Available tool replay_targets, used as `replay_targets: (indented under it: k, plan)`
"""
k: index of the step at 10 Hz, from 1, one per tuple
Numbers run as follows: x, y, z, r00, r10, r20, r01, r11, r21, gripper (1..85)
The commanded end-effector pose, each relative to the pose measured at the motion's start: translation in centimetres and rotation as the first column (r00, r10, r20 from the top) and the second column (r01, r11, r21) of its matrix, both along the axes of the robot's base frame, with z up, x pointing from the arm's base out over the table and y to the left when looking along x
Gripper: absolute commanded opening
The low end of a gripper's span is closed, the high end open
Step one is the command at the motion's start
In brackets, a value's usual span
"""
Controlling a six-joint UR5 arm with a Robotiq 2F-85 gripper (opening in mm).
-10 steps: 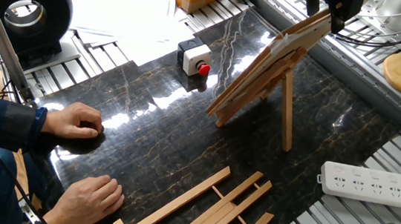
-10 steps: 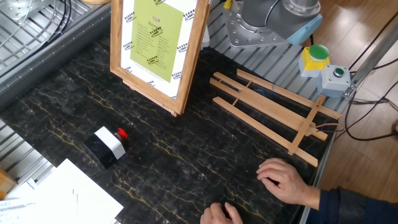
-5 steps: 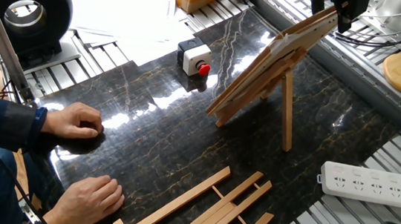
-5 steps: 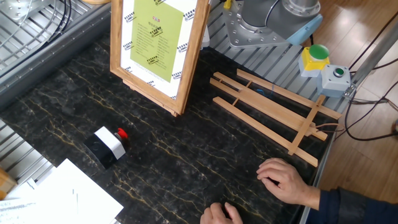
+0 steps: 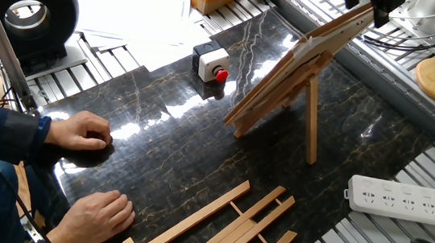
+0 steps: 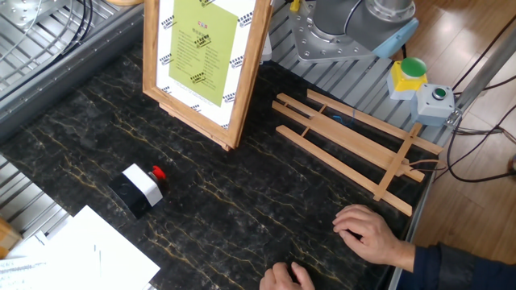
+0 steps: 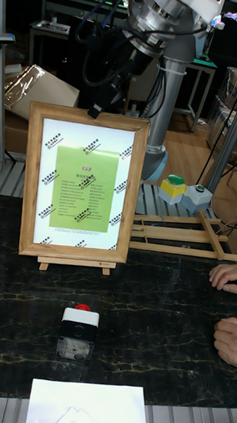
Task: Put the photo frame on the bracket
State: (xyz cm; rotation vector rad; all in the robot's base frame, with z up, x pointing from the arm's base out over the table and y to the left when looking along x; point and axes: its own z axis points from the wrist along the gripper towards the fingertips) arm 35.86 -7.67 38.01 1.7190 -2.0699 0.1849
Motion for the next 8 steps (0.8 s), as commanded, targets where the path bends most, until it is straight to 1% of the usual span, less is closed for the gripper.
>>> replay_targets:
  k: [1,3,4,5,6,7,8]
  plan:
    - [-0.7,-0.7,1.4,0.999,-0.036,-0.02,0.035,0.998,-0.054,57.3]
    - [-0.6,-1.0,2.2,0.998,-0.054,-0.012,0.052,0.993,-0.106,53.7]
    - [-0.2,-1.2,2.5,0.999,-0.05,-0.001,0.05,0.99,-0.134,51.3]
    - [0.3,-1.3,2.6,0.999,-0.052,0.012,0.053,0.988,-0.147,48.7]
    - [1.0,-1.3,2.5,0.998,-0.054,0.031,0.058,0.987,-0.152,44.3]
    - [1.9,-1.8,2.7,0.997,-0.049,0.061,0.06,0.981,-0.183,33.7]
    - [2.9,-2.3,3.2,0.995,-0.042,0.096,0.063,0.972,-0.225,25.0]
